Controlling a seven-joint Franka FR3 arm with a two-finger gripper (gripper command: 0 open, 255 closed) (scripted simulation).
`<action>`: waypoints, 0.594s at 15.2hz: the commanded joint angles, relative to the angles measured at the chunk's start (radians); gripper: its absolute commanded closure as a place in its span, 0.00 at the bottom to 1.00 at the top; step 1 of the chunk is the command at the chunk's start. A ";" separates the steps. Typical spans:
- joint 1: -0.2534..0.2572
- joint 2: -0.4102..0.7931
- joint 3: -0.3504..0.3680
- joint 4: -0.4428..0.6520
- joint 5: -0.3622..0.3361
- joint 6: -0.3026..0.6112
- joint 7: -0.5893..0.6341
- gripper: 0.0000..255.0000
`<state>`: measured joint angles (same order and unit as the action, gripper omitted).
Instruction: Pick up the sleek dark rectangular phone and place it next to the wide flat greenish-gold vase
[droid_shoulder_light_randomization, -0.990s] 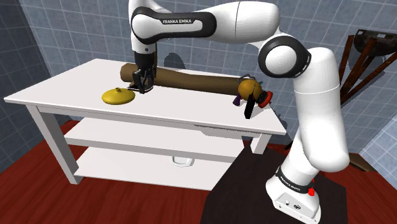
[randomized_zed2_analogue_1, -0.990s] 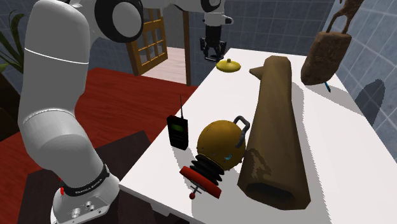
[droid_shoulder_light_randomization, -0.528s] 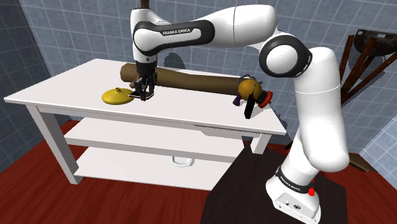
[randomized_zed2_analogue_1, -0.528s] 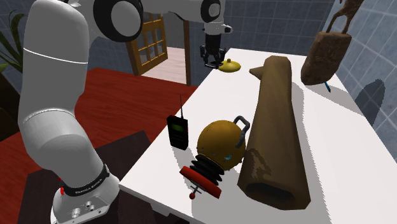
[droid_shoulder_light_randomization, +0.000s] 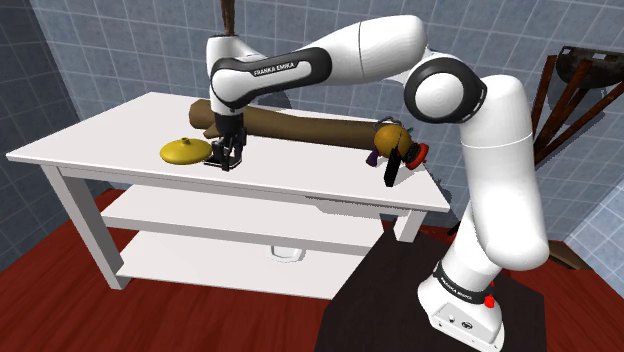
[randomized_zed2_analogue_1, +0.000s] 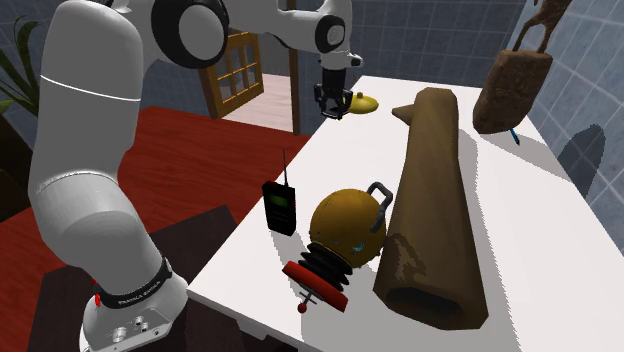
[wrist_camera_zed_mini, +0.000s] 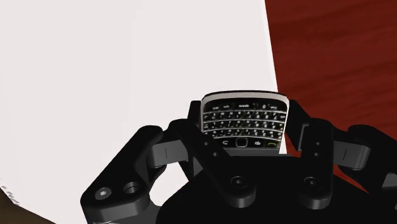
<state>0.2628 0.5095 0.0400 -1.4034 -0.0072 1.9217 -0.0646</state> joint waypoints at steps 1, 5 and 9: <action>-0.001 0.004 0.000 -0.021 0.000 0.026 -0.002 1.00; -0.001 0.009 -0.001 -0.034 0.000 0.043 -0.002 1.00; -0.001 0.009 -0.001 -0.034 0.000 0.043 -0.002 1.00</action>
<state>0.2616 0.5183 0.0394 -1.4375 -0.0074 1.9649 -0.0662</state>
